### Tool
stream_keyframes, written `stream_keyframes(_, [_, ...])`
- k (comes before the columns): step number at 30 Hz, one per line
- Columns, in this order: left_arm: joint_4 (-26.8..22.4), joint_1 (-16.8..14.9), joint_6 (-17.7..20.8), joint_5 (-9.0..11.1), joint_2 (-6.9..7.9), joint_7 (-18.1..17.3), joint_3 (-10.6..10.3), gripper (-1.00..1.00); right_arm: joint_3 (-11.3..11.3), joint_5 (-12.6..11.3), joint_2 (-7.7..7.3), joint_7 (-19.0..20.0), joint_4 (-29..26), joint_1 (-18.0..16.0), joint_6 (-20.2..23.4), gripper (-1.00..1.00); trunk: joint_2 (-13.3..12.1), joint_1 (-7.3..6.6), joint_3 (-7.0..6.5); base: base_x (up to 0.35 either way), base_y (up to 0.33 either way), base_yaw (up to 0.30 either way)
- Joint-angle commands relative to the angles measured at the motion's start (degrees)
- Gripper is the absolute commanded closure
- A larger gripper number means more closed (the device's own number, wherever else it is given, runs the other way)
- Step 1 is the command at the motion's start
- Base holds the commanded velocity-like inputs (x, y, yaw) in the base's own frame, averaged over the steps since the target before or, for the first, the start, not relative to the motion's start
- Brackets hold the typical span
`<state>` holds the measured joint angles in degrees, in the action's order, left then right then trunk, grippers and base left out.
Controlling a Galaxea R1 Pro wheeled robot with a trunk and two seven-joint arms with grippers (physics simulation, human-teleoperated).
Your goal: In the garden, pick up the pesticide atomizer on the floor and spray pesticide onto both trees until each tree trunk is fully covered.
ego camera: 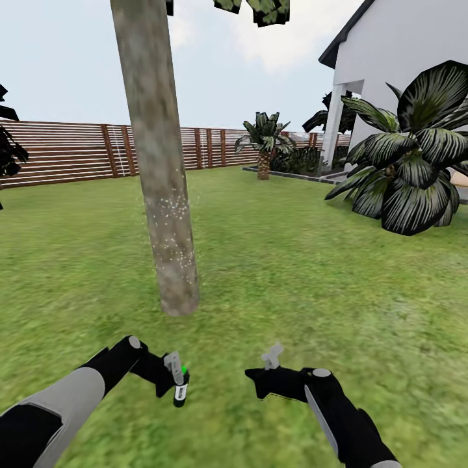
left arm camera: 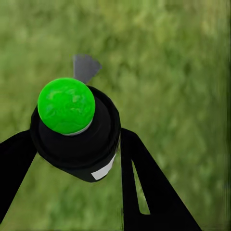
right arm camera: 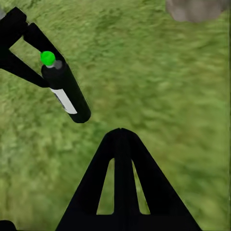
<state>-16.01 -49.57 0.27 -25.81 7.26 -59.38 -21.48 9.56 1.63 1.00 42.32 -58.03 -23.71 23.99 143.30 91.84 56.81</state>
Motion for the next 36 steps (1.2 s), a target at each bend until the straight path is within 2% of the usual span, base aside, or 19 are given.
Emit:
stream_keyframes(1, [-0.3, 0.0, -0.1, -1.3, -0.03, -0.8, 0.2, 1.00, -0.1, 0.2, 0.04, 0.2, -0.9, 0.0, 0.4, 1.00, 0.0, -0.01, 0.06, 0.000, 0.000, 0.000])
stream_keyframes(2, [-0.5, 0.0, -0.1, -2.8, -0.03, -1.1, 0.3, 1.00, -0.1, 0.2, 0.04, 0.2, -1.2, 0.0, 0.4, 1.00, 0.0, -0.01, 0.06, 0.000, 0.000, 0.000])
stream_keyframes(4, [-0.7, 0.0, -0.2, -8.4, -0.23, -1.5, 0.3, 1.00, 0.0, 0.2, 0.09, 0.2, -1.6, 0.0, 0.4, 1.00, 0.0, -0.01, 0.06, 0.000, 0.000, 0.000])
stream_keyframes(6, [-0.8, 0.0, -0.3, -11.1, -0.49, -1.9, 0.3, 1.00, 0.1, 0.7, 0.13, 0.2, -1.8, 0.0, 0.4, 1.00, 0.0, -0.01, 0.06, 0.000, 0.000, 0.000])
stream_keyframes(7, [-0.9, 0.0, -0.3, -11.4, -0.54, -2.5, 0.3, 1.00, 0.1, 1.0, 0.14, 0.2, -1.8, 0.0, 0.4, 1.00, 0.0, -0.01, 0.06, 0.000, 0.000, 0.000])
stream_keyframes(10, [-2.0, 0.0, -0.3, -11.7, -0.80, -3.7, 0.3, 1.00, 0.4, 1.3, 0.15, 0.3, -1.8, 0.0, 0.4, 1.00, 0.0, -0.01, 0.06, 0.000, 0.000, 0.000])
stream_keyframes(12, [-2.9, 0.0, -0.3, -11.9, -1.32, -4.7, 0.3, 1.00, 1.9, 1.3, 0.17, 0.3, -1.8, 0.0, 0.4, 1.00, 0.0, -0.01, 0.06, 0.000, 0.000, 0.000])
stream_keyframes(16, [-3.4, 0.0, -0.3, -11.9, -2.26, -5.5, 0.4, 1.00, 3.2, 1.4, 0.20, 0.3, -1.8, 0.0, 0.4, 1.00, 0.0, -0.01, 0.06, 0.000, 0.000, 0.000])
stream_keyframes(19, [-4.7, 0.0, -0.2, -12.0, -3.15, -5.7, 0.4, 1.00, 3.4, 1.4, 0.22, 0.4, -1.8, 0.0, 0.4, 1.00, 0.0, -0.01, 0.06, 0.000, 0.000, 0.000])
stream_keyframes(22, [-5.3, 0.0, -0.1, -12.0, -4.25, -6.1, 0.3, 1.00, 3.4, 1.4, 0.23, 4.4, -2.7, 0.0, 0.4, 1.00, 0.0, -0.01, 0.06, 0.000, 0.000, 0.000])
stream_keyframes(24, [-5.4, 0.0, -0.1, -12.1, -4.58, -6.8, 0.3, 1.00, 3.4, 1.4, 0.23, 5.5, -4.5, 0.0, 0.4, 1.00, 0.0, -0.01, 0.06, 0.000, 0.000, 0.000])
stream_keyframes(33, [-5.4, 0.0, -0.5, -12.1, -5.88, -8.1, 0.2, 1.00, 3.4, 1.4, 0.23, 5.9, -5.3, 0.0, 0.4, 1.00, 0.0, -0.01, 0.06, 0.000, 0.000, 0.000])
stream_keyframes(36, [-5.4, 0.0, -3.4, -12.0, -6.12, -8.3, 0.2, 1.00, 3.4, 1.4, 0.23, 5.9, -5.3, 0.0, 0.4, 1.00, 0.0, -0.01, 0.06, 0.000, 0.000, 0.000])
